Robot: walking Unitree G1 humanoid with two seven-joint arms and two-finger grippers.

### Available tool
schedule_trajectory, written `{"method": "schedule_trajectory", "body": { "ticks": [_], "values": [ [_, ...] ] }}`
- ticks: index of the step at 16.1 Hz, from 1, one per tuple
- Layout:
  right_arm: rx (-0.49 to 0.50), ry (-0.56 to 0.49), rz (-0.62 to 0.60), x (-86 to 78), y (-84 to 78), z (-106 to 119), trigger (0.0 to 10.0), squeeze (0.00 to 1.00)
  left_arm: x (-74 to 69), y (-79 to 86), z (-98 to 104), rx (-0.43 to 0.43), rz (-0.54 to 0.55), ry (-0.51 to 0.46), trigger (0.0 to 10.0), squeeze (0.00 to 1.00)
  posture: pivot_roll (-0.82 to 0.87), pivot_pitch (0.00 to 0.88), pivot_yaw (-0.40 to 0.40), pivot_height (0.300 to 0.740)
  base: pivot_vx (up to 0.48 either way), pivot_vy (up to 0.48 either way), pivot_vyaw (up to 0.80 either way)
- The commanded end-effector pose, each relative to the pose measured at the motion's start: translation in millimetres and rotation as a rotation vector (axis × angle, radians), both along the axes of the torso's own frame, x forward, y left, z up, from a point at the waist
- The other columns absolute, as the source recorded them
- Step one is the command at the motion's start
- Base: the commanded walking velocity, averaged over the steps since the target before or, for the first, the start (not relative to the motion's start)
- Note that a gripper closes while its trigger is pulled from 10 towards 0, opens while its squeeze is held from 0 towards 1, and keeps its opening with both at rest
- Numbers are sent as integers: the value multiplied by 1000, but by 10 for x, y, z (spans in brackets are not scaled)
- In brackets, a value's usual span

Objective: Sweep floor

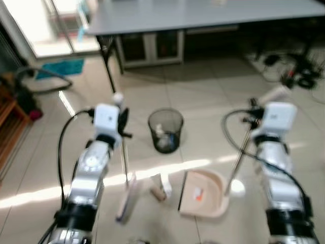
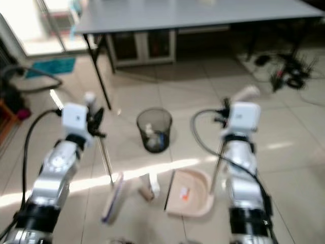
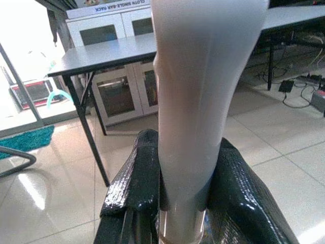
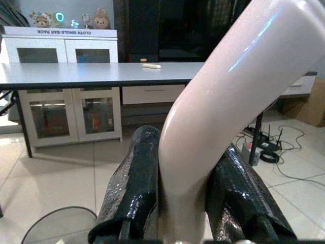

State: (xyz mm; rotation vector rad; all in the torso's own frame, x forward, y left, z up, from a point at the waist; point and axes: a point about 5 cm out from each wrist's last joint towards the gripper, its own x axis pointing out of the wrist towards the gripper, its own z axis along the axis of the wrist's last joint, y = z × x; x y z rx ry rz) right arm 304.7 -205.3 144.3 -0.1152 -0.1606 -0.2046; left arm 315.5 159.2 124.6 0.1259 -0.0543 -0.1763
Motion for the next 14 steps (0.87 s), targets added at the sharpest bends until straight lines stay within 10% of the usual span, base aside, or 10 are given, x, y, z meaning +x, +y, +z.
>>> {"method": "schedule_trajectory", "body": {
  "ticks": [1, 14],
  "values": [
    [-4, -28, 17, 30, 64, 79, 10000, 0, 21, 67, 62, 4, 15, -27, 10000, 0, 1, 55, 61, 740, 322, 0, 0],
    [4, -39, 55, 38, 85, 87, 10000, 0, 15, 78, 46, -3, 10, -25, 10000, 0, 7, 45, 53, 740, 312, 0, 62]
  ]
}}
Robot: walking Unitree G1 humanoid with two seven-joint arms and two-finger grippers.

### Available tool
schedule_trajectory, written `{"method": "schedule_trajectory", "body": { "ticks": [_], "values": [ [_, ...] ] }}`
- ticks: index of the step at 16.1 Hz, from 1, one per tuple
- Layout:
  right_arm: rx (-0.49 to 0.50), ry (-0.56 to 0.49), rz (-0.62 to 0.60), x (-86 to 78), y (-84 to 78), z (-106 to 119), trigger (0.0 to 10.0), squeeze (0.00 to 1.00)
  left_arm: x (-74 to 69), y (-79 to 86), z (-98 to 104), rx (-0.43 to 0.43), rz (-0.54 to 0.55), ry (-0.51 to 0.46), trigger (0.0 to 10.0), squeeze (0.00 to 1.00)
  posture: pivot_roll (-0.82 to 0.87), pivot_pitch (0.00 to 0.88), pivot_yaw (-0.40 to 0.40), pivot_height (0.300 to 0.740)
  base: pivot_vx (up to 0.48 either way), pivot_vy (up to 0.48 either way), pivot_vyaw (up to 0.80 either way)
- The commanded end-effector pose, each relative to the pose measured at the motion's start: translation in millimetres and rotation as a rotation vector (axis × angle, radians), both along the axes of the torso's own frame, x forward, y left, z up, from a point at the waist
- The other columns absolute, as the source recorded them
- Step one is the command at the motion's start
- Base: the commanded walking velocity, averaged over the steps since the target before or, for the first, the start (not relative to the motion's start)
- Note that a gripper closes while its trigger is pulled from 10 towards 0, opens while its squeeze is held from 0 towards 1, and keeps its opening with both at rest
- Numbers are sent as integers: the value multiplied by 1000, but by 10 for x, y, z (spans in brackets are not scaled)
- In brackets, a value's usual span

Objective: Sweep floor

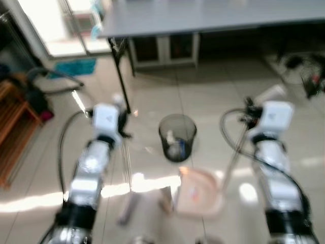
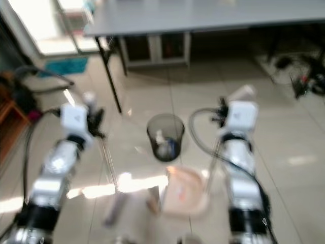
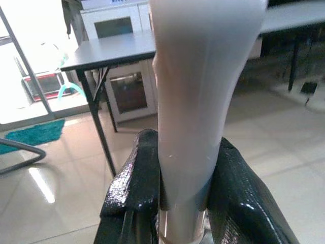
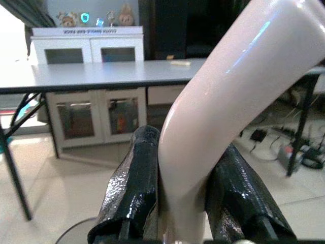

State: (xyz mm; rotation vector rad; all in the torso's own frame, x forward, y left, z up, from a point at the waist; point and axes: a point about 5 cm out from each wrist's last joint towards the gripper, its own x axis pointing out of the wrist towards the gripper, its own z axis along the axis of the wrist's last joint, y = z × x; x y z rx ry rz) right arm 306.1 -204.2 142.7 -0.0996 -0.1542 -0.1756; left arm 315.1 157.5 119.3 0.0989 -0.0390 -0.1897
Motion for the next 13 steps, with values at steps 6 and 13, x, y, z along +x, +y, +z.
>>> {"method": "schedule_trajectory", "body": {
  "ticks": [6, 13],
  "values": [
    [-15, -29, 14, 62, 46, 50, 10000, 0, 42, 146, 68, 87, 29, -59, 10000, 0, 31, 82, 44, 740, 0, 0, 0],
    [-34, -60, 19, 142, -8, 44, 10000, 0, 260, 168, 79, 106, -11, -56, 10000, 0, 40, 195, 32, 740, 0, 0, 0]
  ]
}}
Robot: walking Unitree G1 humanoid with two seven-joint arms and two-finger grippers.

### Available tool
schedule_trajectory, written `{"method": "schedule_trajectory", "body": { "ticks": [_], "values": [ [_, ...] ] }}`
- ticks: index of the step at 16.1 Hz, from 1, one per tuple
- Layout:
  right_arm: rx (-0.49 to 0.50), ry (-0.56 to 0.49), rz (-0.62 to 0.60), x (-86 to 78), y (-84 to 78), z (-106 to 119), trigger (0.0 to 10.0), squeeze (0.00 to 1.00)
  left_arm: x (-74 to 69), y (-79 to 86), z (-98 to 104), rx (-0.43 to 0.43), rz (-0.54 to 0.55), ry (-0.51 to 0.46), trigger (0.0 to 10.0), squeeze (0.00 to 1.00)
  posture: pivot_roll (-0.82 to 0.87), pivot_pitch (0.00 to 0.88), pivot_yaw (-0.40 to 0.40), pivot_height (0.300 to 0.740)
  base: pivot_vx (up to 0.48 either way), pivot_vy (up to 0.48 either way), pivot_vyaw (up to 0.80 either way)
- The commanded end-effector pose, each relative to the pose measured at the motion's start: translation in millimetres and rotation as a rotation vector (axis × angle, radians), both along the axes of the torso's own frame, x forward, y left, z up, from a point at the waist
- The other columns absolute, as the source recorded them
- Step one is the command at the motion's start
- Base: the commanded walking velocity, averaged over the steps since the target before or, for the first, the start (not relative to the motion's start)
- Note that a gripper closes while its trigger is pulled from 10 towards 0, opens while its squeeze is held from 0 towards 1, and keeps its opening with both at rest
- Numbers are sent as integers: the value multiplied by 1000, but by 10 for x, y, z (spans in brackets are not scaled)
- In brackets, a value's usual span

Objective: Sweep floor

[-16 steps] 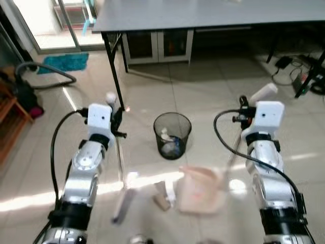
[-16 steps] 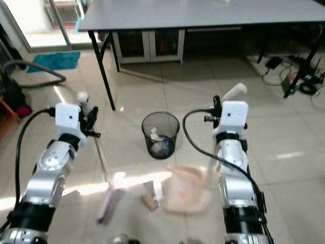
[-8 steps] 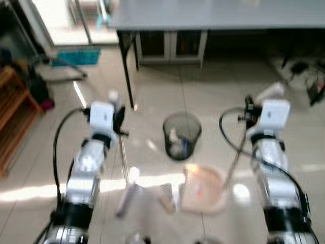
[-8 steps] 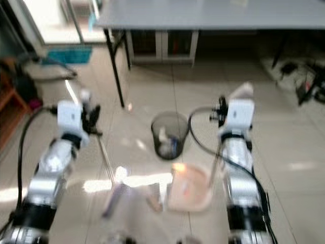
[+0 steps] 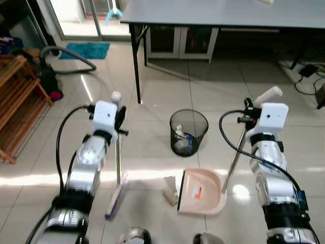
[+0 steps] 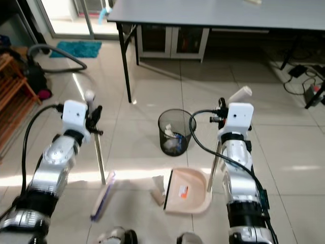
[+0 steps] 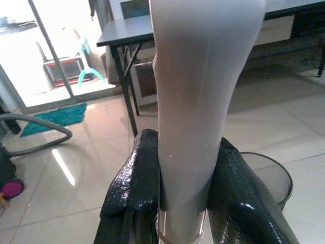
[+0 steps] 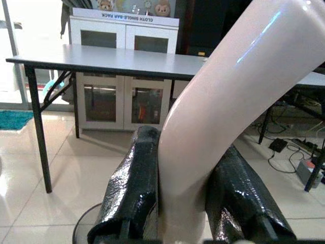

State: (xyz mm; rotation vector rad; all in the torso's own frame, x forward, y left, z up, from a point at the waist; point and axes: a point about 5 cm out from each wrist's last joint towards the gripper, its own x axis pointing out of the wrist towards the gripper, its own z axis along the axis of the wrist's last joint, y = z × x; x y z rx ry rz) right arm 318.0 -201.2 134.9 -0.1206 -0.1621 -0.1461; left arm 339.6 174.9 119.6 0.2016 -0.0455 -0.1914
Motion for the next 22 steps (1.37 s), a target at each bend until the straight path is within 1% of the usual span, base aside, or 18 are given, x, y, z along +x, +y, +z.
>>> {"method": "schedule_trajectory", "body": {
  "ticks": [1, 3, 5, 6, 7, 8, 10, 12, 14, 16, 18, 20, 21, 22],
  "values": [
    [-39, -53, -4, 63, -52, 113, 10000, 0, 76, -38, 93, 0, -27, -38, 10000, 0, 59, 222, 35, 740, 0, 0, 0],
    [-108, -54, 9, 142, -44, 102, 10000, 0, 161, -144, 120, -43, -57, -30, 10000, 0, 55, 261, 60, 740, 0, 0, 0],
    [-189, -48, 34, 204, 48, 91, 10000, 0, 188, -305, 102, -39, -126, -21, 10000, 0, 61, 286, 77, 740, 0, 0, 0],
    [-214, -45, 44, 204, 84, 70, 10000, 0, 188, -365, 107, -39, -147, -28, 10000, 0, 68, 293, 82, 740, 0, 0, 0],
    [-213, -46, 47, 202, 104, 54, 10000, 0, 193, -393, 115, -47, -159, -33, 10000, 0, 73, 295, 81, 740, 0, 0, 0],
    [-217, -52, 47, 199, 159, -15, 10000, 0, 224, -459, 135, -50, -176, -48, 10000, 0, 86, 309, 85, 740, 0, 0, 0],
    [-250, -46, 51, 186, 231, -101, 10000, 0, 248, -505, 136, -52, -181, -49, 10000, 0, 90, 308, 86, 740, 0, 0, 0],
    [-276, -33, 57, 181, 326, -187, 10000, 0, 265, -601, 146, -52, -219, -49, 10000, 0, 97, 302, 90, 740, 0, 0, 0],
    [-218, -38, 25, 177, 413, -236, 10000, 0, 287, -707, 162, -87, -245, -45, 10000, 0, 98, 310, 102, 740, 0, 0, 0],
    [-167, -49, 3, 164, 462, -272, 10000, 0, 294, -759, 162, -101, -257, -48, 10000, 0, 93, 284, 104, 740, 0, 0, 0],
    [-79, -79, -26, 146, 529, -268, 10000, 0, 302, -878, 218, -152, -303, -61, 10000, 0, 96, 273, 107, 740, 0, 0, 0],
    [-70, -102, -28, 126, 600, -266, 10000, 0, 293, -974, 235, -189, -347, -56, 10000, 0, 100, 270, 107, 740, 0, 0, 0],
    [-71, -101, -27, 120, 617, -280, 10000, 0, 285, -994, 229, -189, -361, -53, 10000, 0, 105, 259, 104, 740, 0, 0, 0],
    [-72, -97, -26, 113, 646, -309, 10000, 0, 265, -1040, 215, -197, -402, -45, 10000, 0, 113, 255, 105, 740, 0, 0, 0]
  ]
}}
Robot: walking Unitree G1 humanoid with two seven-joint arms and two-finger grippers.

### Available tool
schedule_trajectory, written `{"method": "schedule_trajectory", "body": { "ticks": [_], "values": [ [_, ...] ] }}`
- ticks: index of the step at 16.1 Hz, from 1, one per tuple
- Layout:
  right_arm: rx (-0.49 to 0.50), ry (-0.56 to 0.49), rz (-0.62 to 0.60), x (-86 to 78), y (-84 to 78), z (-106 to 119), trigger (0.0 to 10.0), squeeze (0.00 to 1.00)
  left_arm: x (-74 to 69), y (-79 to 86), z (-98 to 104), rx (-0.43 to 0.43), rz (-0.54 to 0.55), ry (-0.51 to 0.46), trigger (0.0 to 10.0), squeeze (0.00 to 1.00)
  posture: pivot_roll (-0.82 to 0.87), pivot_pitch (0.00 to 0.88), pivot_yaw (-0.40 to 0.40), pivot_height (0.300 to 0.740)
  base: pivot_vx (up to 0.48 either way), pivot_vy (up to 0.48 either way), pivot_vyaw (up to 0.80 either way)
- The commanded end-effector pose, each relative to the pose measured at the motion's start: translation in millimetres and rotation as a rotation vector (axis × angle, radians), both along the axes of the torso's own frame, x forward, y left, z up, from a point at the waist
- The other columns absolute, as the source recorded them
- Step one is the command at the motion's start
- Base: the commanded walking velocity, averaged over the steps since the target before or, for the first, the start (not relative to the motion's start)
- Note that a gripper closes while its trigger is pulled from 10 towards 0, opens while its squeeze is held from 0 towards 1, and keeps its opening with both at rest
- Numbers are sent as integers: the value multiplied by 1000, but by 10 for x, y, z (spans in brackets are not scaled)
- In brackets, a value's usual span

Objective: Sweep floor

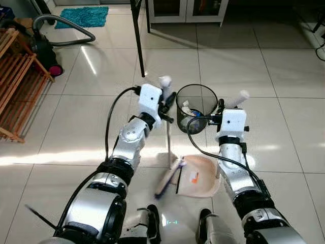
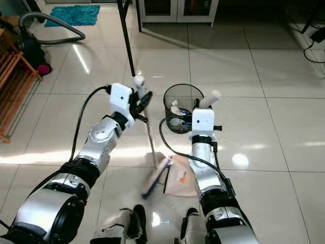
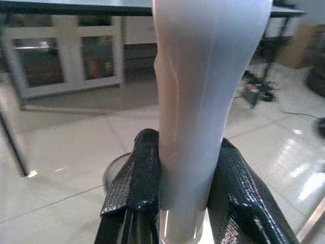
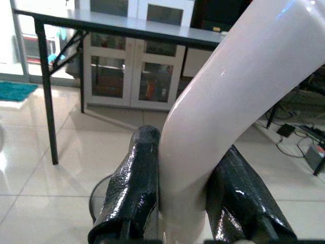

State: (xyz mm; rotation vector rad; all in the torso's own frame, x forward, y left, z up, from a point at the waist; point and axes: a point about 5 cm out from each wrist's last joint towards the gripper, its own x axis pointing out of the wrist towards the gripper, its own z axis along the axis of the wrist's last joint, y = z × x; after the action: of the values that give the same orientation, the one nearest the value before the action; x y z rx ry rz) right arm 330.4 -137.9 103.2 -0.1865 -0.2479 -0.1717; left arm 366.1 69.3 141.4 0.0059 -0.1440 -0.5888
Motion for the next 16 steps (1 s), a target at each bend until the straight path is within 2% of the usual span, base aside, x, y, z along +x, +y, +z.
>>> {"method": "schedule_trajectory", "body": {
  "ticks": [1, 3, 5, 7, 9, 12, 14, 16],
  "values": [
    [8, -6, 1, -1, 40, -15, 10000, 0, -35, -61, -23, -22, -87, 20, 10000, 0, 124, 264, 108, 740, 0, 0, 0],
    [13, 1, 1, -3, 55, -34, 10000, 0, -102, -130, -43, 0, -205, 25, 10000, 0, 127, 247, 111, 740, 0, 0, 0],
    [15, 4, -7, 0, 38, -41, 10000, 0, -121, -151, -1, -17, -259, 16, 10000, 0, 127, 240, 110, 740, 0, 0, 0],
    [18, 10, -18, 25, 3, -34, 10000, 0, -70, -161, 145, -35, -265, -32, 10000, 0, 130, 261, 108, 740, 0, 0, 0],
    [23, 24, -14, 6, -1, -79, 10000, 0, 1, -149, 436, -90, -265, -122, 10000, 0, 131, 261, 102, 740, 0, 0, 0],
    [31, 39, -11, -14, 14, -122, 10000, 0, 6, -111, 739, -93, -305, -232, 10000, 0, 134, 267, 105, 740, 0, 0, 0],
    [33, 41, -7, -22, 20, -135, 10000, 0, 8, -31, 822, -98, -305, -258, 10000, 0, 137, 261, 104, 740, 0, 0, 0],
    [35, 48, -3, -27, 25, -150, 10000, 0, -18, 42, 868, -159, -302, -245, 10000, 0, 137, 259, 100, 740, 0, 0, 0]
  ]
}}
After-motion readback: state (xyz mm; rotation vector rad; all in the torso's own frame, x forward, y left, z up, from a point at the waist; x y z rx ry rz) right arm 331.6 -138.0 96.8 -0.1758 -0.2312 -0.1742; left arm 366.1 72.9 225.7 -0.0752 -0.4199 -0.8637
